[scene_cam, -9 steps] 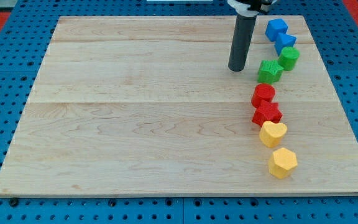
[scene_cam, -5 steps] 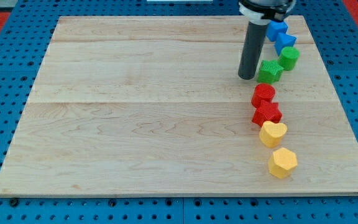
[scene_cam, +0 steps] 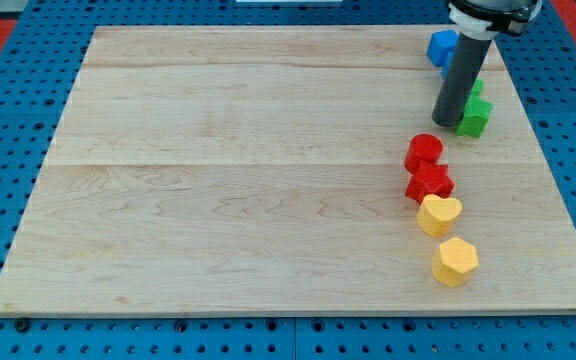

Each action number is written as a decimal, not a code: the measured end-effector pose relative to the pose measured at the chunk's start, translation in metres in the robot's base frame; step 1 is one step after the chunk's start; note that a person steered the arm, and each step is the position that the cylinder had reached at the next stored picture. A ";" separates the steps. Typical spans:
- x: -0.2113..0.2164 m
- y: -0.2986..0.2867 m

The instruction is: Place the green star bottom of the green circle

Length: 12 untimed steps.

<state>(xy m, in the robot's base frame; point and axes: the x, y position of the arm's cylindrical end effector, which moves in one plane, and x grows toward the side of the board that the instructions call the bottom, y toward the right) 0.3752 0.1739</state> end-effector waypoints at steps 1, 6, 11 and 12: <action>-0.010 -0.088; 0.069 -0.077; 0.069 0.002; 0.069 0.002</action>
